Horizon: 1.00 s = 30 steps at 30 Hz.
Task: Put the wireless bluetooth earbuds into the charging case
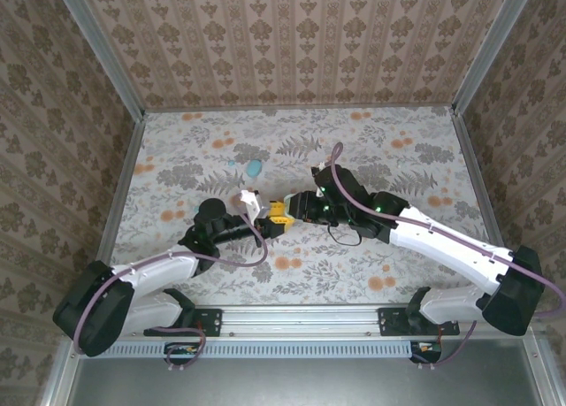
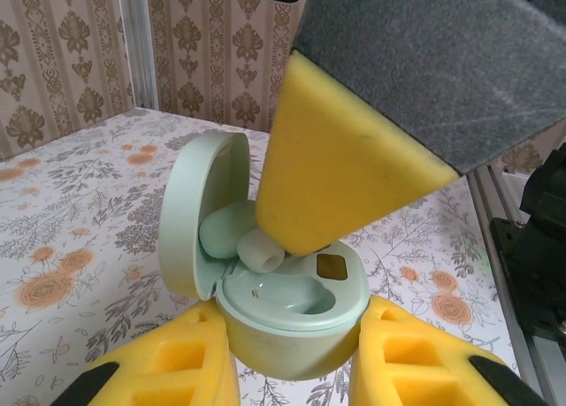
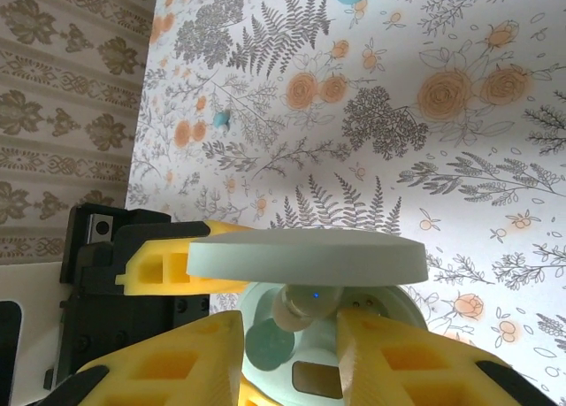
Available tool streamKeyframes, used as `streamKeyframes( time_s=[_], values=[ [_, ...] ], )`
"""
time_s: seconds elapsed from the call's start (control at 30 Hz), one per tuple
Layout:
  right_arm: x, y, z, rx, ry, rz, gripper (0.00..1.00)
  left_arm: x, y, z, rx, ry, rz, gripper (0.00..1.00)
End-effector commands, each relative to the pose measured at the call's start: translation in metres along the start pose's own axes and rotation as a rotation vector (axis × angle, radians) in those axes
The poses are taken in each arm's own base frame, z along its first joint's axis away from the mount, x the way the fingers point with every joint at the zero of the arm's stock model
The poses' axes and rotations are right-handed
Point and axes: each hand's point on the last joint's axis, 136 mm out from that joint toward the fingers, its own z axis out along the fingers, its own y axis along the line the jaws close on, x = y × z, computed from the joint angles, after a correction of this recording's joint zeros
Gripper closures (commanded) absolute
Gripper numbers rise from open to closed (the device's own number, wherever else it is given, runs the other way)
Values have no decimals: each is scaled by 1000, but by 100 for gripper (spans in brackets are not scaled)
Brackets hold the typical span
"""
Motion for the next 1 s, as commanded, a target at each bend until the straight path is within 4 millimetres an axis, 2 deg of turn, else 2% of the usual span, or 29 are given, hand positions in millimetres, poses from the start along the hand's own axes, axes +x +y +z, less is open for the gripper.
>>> streamKeyframes(
  time_s=[0.0,0.23,0.5,0.7,0.97],
  values=[
    [-3,-3,-7,51,-3,-43,66,-3,-5,-3,5,-17,17,100],
    [-3,2,-5,37,8,-43,66,-3,-6,-3,6,-15,18,100],
    [-2,-11,-2,113,18,-50,65,-3,-8,-3,10,-18,24,100],
    [-7,-9,2,122,12,-66,65,-3,-10,-3,16,-19,30,100],
    [-6,-5,5,106,24,-75,73,-2,-11,-4,17,-17,34,100]
  ],
)
